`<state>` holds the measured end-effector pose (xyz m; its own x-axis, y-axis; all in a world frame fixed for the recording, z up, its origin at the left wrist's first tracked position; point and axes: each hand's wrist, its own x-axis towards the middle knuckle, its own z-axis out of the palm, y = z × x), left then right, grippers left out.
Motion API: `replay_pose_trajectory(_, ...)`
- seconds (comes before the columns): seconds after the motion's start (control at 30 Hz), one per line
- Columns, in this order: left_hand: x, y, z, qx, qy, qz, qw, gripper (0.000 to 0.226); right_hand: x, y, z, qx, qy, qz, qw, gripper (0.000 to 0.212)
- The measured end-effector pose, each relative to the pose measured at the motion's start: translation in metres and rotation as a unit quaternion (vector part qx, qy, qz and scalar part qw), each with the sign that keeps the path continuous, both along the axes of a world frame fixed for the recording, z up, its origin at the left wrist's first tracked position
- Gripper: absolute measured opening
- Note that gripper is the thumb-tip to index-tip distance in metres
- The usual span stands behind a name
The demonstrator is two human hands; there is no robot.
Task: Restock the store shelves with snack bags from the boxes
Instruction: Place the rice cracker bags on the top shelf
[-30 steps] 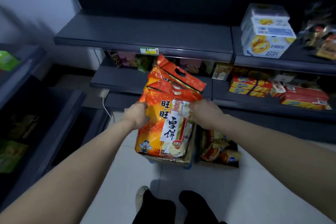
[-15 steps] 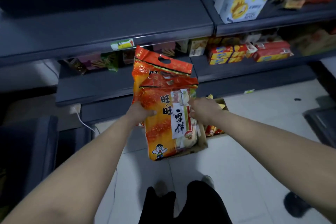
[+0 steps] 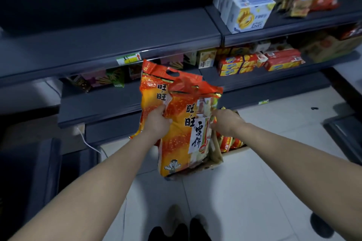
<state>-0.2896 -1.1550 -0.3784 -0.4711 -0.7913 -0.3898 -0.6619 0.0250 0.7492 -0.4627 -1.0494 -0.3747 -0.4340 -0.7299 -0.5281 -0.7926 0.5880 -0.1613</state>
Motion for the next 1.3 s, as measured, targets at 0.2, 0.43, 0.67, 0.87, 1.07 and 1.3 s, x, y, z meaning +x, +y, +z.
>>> replay_pose_trajectory(0.2,0.004,-0.007,0.092,-0.053,0.098,0.023,0.994,0.039,-0.017,0.005,0.06,-0.119,-0.166,-0.159,0.966,0.046)
replay_pose_trajectory(0.43,0.028,-0.003,0.201,-0.072,0.284,0.061,0.954,0.028,-0.029,-0.005,0.149,-0.282,-0.43,-0.254,0.819,0.087)
replay_pose_trajectory(0.67,0.045,-0.008,0.279,-0.237,0.311,0.21,0.896,0.007,-0.013,-0.029,0.225,-0.376,-0.48,-0.224,0.761,0.046)
replay_pose_trajectory(0.87,0.064,-0.024,0.337,-0.257,0.21,0.249,0.91,0.05,0.03,-0.059,0.29,-0.481,-0.483,-0.19,0.707,0.055)
replay_pose_trajectory(1.07,0.104,-0.07,0.39,-0.203,0.28,0.196,0.918,0.072,0.066,-0.114,0.36,-0.557,-0.44,-0.119,0.694,0.06)
replay_pose_trajectory(1.3,0.153,-0.177,0.449,-0.299,0.324,0.195,0.876,0.077,0.112,-0.223,0.428,-0.619,-0.37,-0.051,0.691,0.054)
